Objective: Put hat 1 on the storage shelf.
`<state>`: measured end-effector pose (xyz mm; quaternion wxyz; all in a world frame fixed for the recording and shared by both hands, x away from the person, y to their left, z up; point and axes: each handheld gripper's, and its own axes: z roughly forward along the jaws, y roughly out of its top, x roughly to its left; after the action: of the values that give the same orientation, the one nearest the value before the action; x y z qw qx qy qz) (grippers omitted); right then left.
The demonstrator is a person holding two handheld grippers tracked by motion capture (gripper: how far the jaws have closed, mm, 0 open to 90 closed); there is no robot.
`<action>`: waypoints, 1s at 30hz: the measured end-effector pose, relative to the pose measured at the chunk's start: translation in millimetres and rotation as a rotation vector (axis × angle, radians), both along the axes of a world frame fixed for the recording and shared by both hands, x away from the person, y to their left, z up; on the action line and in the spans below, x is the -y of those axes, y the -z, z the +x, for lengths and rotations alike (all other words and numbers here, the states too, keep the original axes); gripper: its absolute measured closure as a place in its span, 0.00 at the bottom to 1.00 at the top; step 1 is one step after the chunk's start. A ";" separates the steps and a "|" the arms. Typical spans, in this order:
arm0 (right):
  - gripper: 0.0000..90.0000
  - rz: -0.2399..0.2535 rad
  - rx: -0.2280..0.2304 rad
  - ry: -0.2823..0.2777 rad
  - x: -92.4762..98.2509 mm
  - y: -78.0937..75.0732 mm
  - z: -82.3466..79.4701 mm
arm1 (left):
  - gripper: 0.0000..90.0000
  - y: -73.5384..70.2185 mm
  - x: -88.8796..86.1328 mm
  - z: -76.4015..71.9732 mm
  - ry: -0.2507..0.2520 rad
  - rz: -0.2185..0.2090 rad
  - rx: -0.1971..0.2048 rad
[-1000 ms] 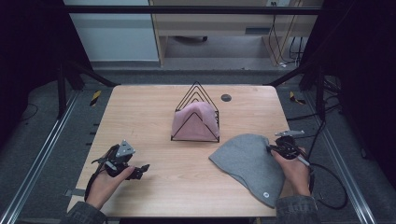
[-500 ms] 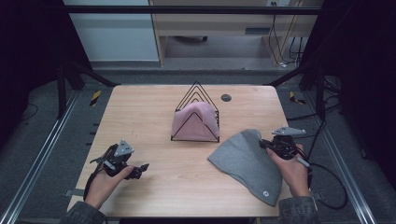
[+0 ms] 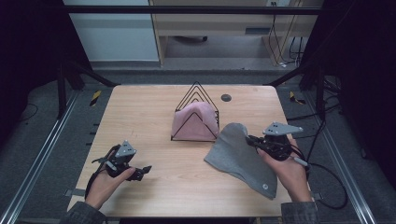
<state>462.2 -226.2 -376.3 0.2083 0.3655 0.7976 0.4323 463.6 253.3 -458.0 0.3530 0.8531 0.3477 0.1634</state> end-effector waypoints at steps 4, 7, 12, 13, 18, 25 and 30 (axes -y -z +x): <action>0.95 -0.018 0.037 -0.061 -16.9 -17.2 -7.9 | 0.10 0.1 3.5 -1.4 0.020 0.005 0.005; 0.95 -0.030 0.058 -0.102 -30.5 -28.7 -11.7 | 0.10 0.0 5.9 -2.5 0.036 0.003 0.005; 0.95 -0.011 0.078 -0.163 -57.7 -45.1 -9.5 | 0.10 -2.3 10.2 -5.4 0.075 -0.020 0.012; 0.95 -0.012 0.078 -0.174 -63.1 -47.4 -8.7 | 0.11 -3.0 10.7 -5.7 0.078 -0.029 0.015; 0.95 -0.038 0.084 -0.230 -90.1 -58.6 -4.2 | 0.12 -9.7 10.4 -7.2 0.091 -0.055 0.032; 0.95 -0.048 0.075 -0.273 -116.1 -73.5 3.1 | 0.14 -39.7 14.9 -6.8 0.119 -0.102 0.069; 0.95 -0.033 0.069 -0.303 -128.7 -87.5 10.6 | 0.14 -61.9 28.4 4.8 0.159 -0.081 0.101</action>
<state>472.8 -97.5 -288.9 0.1740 0.2226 0.8428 0.4580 468.5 224.9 -396.2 0.4162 0.8537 0.2670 0.1634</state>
